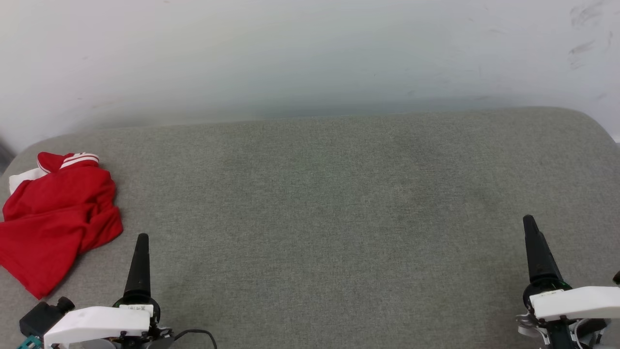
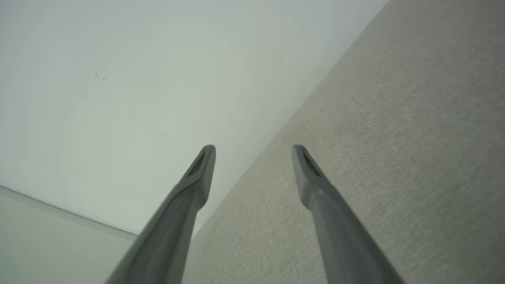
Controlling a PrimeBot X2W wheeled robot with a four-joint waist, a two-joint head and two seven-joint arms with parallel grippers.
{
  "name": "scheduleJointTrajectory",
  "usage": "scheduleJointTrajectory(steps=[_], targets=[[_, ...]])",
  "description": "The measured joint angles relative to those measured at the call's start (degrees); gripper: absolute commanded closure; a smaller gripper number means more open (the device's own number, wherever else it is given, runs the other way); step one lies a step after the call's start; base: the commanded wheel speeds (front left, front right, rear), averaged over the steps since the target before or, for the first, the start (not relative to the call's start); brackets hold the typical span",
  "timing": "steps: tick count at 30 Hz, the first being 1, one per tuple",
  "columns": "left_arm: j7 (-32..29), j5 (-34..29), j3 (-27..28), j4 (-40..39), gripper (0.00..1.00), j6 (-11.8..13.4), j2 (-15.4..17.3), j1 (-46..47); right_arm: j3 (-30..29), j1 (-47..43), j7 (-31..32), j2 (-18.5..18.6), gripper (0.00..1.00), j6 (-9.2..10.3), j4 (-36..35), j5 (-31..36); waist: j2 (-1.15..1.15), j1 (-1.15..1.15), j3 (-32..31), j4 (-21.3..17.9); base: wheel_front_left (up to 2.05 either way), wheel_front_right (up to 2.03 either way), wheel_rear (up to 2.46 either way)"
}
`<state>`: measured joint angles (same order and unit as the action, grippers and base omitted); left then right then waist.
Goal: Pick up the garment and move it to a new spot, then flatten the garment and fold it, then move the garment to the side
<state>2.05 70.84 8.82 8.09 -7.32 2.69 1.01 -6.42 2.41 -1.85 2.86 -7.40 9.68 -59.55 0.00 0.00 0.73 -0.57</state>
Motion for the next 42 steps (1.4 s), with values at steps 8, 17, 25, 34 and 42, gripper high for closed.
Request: scheduleJointTrajectory(steps=[8,17,25,34,42], targets=[[1.6,-12.7,-0.8,-4.5,0.00,0.0,0.0,-0.8,1.7,0.0,-1.7,0.0,0.00,-0.01,-5.0,13.8,0.00,0.00,0.3,-0.3,0.00,0.00,0.00],[3.2,-25.2,-3.8,-9.4,0.00,1.0,0.0,-1.9,4.2,0.0,-3.3,0.0,0.00,-0.01,-8.2,26.5,0.00,0.00,0.5,-0.4,0.00,0.00,0.00],[4.5,-36.6,-8.3,-11.2,0.00,3.5,0.2,-2.6,5.4,0.0,-4.7,0.0,0.00,-0.01,-9.3,35.4,0.00,0.00,0.8,-0.5,0.00,0.00,0.00],[6.0,-43.6,-14.2,-12.9,0.00,8.6,3.0,-2.6,6.1,-0.2,-6.1,0.0,0.00,-0.01,-9.5,43.7,0.00,0.00,1.2,-0.6,0.00,0.00,0.00],[7.2,-47.6,-18.4,-13.6,0.00,13.1,5.1,-2.9,5.3,-0.3,-7.3,0.0,0.00,-0.09,-9.4,49.5,0.00,0.00,1.3,-0.7,0.00,0.00,0.00]])
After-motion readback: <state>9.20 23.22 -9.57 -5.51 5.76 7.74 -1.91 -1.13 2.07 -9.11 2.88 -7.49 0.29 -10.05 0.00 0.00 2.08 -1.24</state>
